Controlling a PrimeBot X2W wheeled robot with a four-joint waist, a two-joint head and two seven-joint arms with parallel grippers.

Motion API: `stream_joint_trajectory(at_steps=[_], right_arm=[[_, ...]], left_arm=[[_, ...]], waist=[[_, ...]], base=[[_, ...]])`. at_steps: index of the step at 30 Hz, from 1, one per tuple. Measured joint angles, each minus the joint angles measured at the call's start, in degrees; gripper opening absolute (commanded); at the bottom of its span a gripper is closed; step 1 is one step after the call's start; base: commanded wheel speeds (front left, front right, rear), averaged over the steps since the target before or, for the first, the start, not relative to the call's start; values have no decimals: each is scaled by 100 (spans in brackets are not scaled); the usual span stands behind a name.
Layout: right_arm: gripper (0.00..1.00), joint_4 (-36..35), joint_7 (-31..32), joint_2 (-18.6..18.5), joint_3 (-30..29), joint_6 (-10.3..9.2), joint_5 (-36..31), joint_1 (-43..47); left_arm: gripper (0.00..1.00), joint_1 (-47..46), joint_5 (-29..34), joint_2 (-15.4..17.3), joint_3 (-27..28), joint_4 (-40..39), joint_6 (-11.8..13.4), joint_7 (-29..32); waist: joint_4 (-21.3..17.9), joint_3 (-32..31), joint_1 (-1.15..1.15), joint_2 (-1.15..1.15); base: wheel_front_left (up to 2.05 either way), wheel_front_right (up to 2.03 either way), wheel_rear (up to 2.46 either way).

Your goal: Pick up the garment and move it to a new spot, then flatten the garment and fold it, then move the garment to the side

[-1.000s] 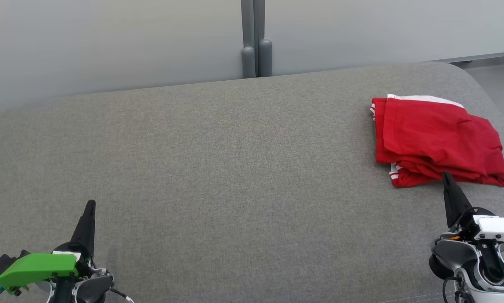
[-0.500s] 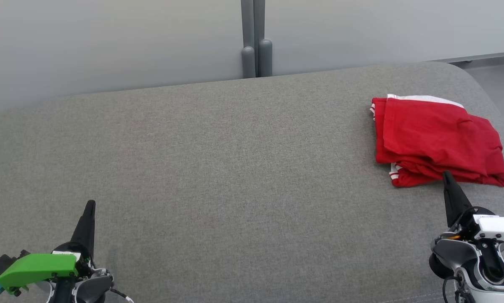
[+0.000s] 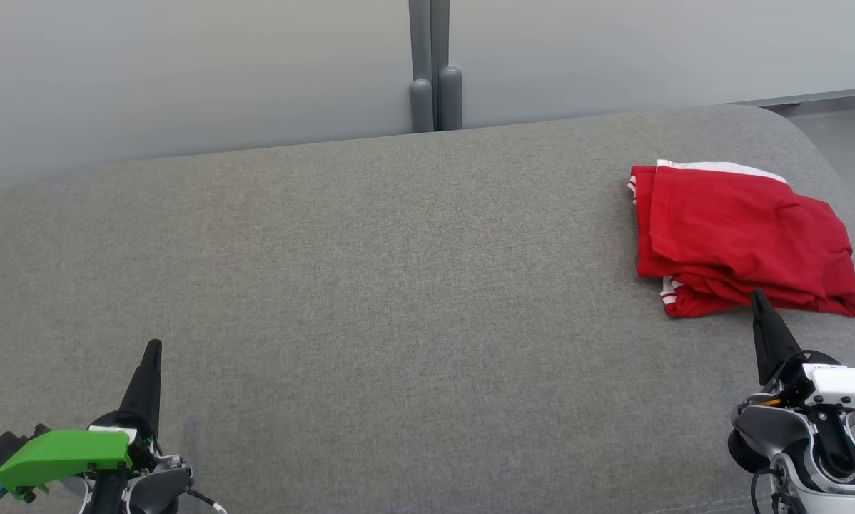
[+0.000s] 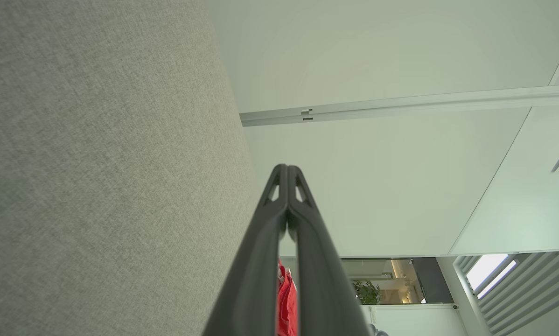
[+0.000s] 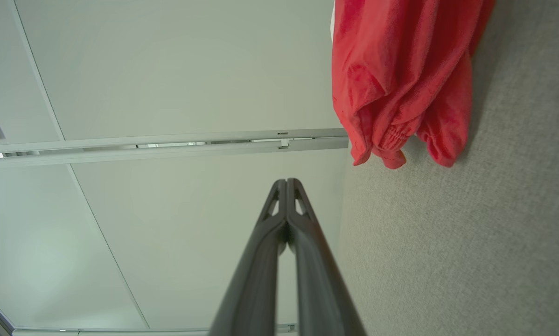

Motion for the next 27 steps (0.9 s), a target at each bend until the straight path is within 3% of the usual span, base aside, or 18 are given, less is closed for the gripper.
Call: stream_joint_trajectory(at_steps=[27], right_arm=[[0, -2, 0, 2, -8, 1, 0, -1]], left_arm=[[0, -1, 0, -1, 5, 0, -1, 1]], waist=[[0, 1, 0, 0]], base=[[0, 0, 0]])
